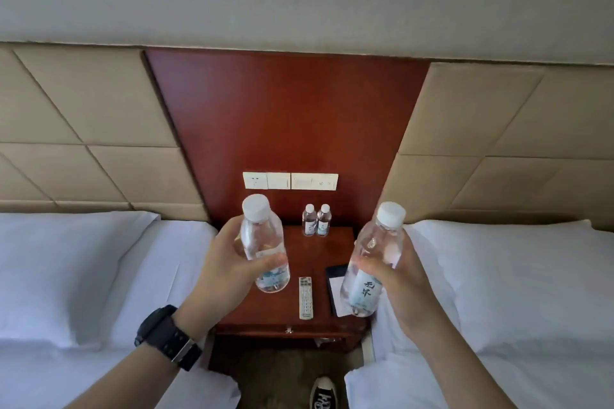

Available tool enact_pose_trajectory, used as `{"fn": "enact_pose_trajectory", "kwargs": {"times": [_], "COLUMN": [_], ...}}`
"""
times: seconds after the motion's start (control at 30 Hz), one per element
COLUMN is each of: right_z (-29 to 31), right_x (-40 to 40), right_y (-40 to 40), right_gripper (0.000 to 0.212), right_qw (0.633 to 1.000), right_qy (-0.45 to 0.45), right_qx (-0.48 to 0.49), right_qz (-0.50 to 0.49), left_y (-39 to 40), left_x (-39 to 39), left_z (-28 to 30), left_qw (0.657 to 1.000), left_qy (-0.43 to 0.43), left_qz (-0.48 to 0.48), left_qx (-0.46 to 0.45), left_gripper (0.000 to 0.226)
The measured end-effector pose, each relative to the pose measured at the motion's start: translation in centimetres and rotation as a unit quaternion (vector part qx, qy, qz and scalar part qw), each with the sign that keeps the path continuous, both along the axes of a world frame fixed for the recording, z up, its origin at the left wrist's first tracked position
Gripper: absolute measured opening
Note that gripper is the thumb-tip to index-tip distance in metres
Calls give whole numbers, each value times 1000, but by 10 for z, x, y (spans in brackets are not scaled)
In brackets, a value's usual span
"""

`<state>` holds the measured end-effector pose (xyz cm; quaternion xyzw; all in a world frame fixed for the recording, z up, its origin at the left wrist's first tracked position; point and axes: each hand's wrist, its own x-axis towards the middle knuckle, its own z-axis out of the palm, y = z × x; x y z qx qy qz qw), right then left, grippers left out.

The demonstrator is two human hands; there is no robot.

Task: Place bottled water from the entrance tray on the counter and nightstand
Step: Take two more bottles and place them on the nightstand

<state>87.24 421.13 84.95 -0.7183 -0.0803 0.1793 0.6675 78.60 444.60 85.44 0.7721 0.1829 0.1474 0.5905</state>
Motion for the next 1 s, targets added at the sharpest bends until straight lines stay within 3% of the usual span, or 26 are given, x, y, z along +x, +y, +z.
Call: {"fn": "enact_pose_trajectory", "kwargs": {"times": [0.23, 0.43, 0.53, 0.67, 0.8, 1.0], "right_z": [-135, -278, -353, -436, -493, -527], "right_x": [154, 250, 287, 322, 343, 351], "right_y": [29, 56, 65, 73, 74, 67], "right_gripper": [48, 65, 50, 51, 53, 63], "right_qw": [999, 995, 995, 996, 995, 991], "right_qy": [39, 51, 37, 15, -7, -43], "right_qx": [-24, -83, -93, -86, -94, -124], "right_qz": [17, 6, 0, -29, -31, -3], "left_y": [42, 75, 85, 101, 112, 116], "left_x": [148, 250, 288, 317, 332, 340], "left_z": [-134, -285, -364, -454, -507, -525], "left_qw": [997, 995, 994, 993, 994, 991], "left_qy": [64, 99, 106, 111, 109, 113], "left_qz": [44, 31, 25, 31, 18, -26], "left_qx": [14, 5, 11, 17, 18, 66], "left_gripper": [54, 62, 60, 64, 66, 75]}}
